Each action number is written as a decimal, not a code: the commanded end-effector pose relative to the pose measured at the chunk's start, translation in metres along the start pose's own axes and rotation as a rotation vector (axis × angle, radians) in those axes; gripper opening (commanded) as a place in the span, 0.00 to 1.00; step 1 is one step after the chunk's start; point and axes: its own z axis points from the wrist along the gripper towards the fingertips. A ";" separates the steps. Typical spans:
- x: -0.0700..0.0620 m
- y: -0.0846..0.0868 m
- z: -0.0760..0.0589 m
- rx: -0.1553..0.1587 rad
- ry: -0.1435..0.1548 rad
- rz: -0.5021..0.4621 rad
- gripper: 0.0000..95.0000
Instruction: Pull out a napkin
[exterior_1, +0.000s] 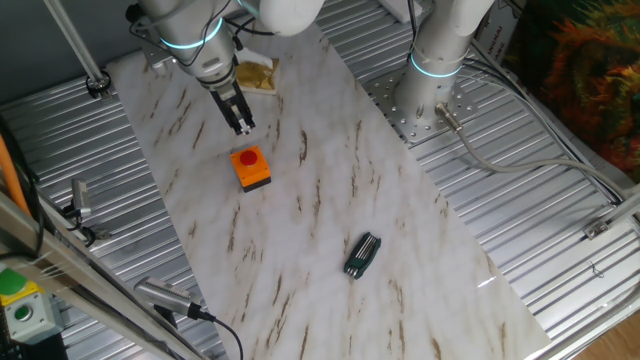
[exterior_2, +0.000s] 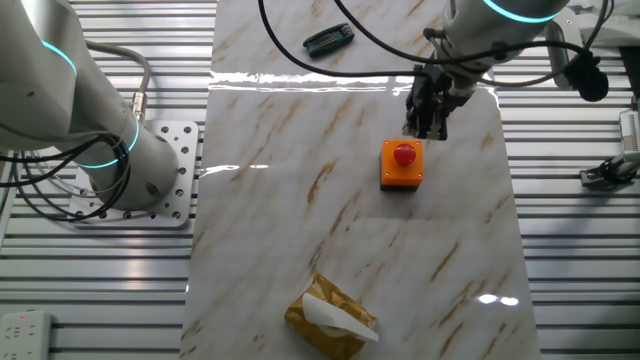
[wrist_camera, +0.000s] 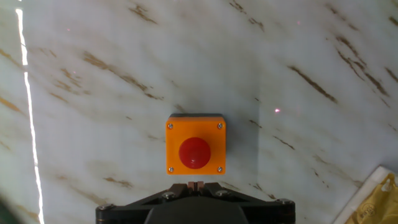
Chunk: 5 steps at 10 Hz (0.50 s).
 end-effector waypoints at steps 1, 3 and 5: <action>-0.001 0.000 -0.001 -0.002 0.002 -0.006 0.00; -0.001 0.000 -0.002 -0.001 0.008 -0.005 0.00; -0.002 0.000 0.000 0.000 0.006 -0.007 0.00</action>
